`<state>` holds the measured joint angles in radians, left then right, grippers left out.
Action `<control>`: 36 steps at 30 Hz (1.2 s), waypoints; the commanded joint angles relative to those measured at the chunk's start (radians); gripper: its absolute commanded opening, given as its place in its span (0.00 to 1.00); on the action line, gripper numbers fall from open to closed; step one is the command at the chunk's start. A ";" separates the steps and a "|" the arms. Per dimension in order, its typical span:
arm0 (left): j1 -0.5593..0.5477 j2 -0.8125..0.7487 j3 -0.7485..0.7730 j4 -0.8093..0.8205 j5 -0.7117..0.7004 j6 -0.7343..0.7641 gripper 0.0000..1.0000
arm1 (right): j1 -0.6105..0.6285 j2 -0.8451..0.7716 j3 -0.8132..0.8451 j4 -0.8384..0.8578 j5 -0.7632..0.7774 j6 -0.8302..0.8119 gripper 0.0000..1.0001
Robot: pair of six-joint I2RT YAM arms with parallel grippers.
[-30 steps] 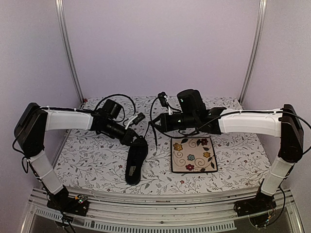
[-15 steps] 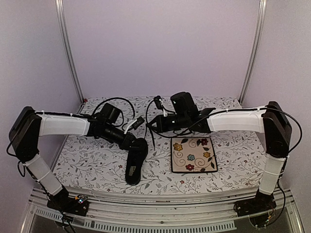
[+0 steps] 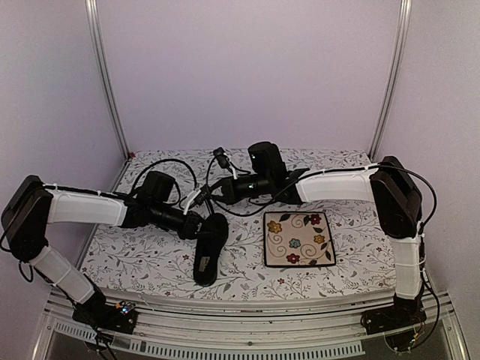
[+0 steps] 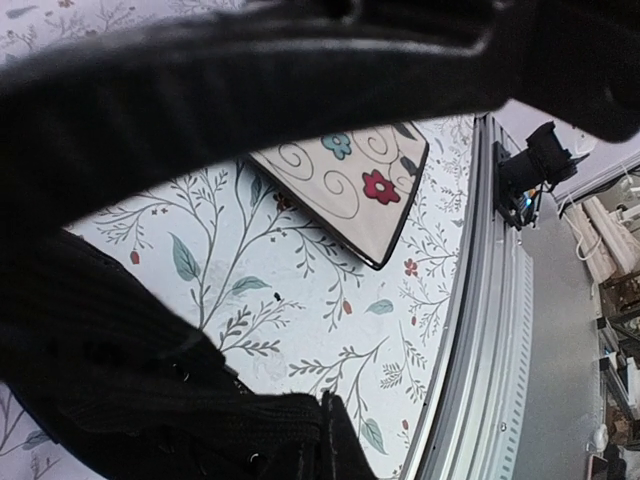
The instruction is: Tie the shoes
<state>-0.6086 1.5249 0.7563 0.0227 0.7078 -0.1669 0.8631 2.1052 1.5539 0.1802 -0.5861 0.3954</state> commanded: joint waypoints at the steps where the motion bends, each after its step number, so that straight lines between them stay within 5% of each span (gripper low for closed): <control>1: -0.004 -0.018 -0.022 0.069 0.025 -0.019 0.00 | -0.001 0.087 0.065 0.186 -0.112 -0.047 0.02; 18: 0.044 -0.057 -0.119 0.235 0.031 -0.105 0.00 | 0.028 0.407 0.336 0.284 -0.262 -0.022 0.04; 27: 0.056 -0.066 -0.153 0.318 0.029 -0.160 0.00 | 0.005 0.388 0.328 0.284 -0.254 0.016 0.50; 36: 0.077 -0.075 -0.180 0.338 0.029 -0.171 0.00 | -0.083 0.128 0.114 0.240 -0.160 -0.042 0.63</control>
<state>-0.5491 1.4792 0.5934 0.3195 0.7265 -0.3302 0.8333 2.4184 1.7557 0.4225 -0.7986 0.3981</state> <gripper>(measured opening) 0.005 0.623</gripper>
